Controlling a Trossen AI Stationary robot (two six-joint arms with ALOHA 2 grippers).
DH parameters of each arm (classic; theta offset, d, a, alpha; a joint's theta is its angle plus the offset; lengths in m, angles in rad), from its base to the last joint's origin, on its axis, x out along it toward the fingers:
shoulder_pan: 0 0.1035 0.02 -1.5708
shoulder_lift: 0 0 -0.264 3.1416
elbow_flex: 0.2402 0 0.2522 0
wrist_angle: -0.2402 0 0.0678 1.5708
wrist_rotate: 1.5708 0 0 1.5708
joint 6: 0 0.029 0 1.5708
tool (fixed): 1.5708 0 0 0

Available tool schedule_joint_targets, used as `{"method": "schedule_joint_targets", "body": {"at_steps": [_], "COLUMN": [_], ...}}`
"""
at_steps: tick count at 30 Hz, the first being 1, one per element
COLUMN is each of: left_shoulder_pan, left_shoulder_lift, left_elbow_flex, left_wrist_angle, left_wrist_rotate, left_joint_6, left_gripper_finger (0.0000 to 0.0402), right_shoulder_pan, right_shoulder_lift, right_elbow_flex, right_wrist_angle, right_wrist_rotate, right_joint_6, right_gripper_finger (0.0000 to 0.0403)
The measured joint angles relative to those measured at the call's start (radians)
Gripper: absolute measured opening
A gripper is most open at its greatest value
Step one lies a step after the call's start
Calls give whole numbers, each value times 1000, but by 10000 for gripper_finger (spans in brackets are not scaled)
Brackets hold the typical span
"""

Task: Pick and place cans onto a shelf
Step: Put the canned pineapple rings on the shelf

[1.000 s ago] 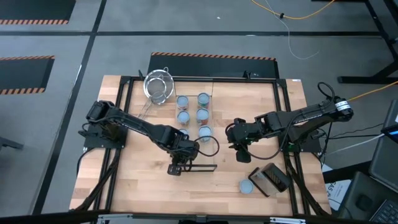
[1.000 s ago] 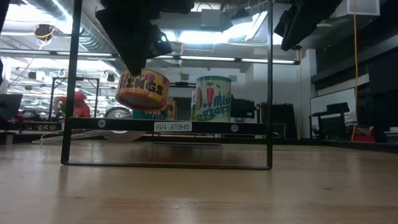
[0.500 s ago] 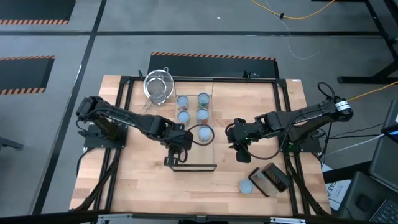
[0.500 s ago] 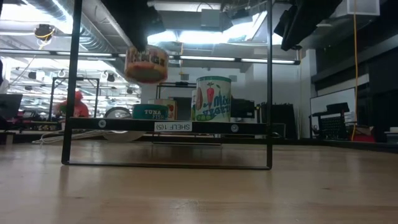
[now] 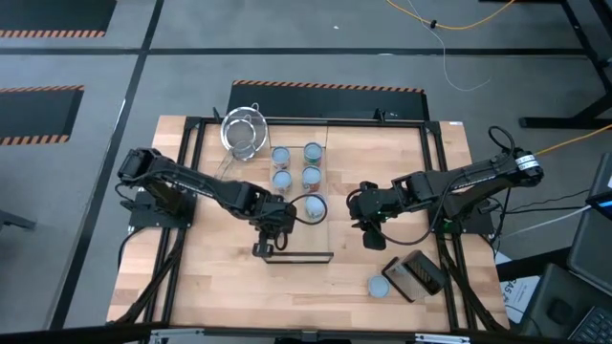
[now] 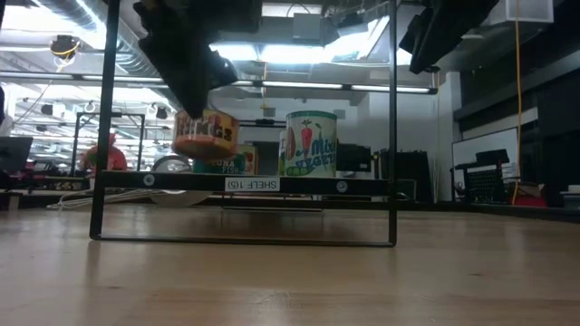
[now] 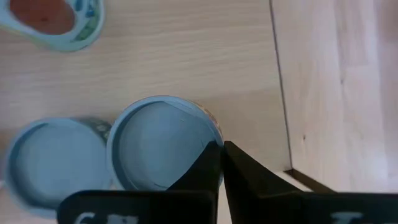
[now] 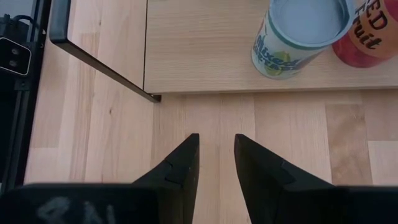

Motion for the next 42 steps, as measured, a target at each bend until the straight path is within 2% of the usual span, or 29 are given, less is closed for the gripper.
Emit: {"method": "schedule_joint_targets", "body": {"at_steps": [30,42], "left_shoulder_pan": [-11,-11], "left_shoulder_lift": [-3,-2], "left_elbow_flex": [-31,-31], "left_wrist_angle": [45,46], "left_wrist_rotate": [8,9], "left_joint_6": [-2,-1], "left_gripper_finger": [10,71], "right_shoulder_pan": [0,0], "right_shoulder_lift": [0,0], "right_elbow_flex": [0,0], "right_wrist_angle": [0,0], "right_wrist_rotate": [0,0], "right_joint_6": [0,0], "right_gripper_finger": [106,106]}}
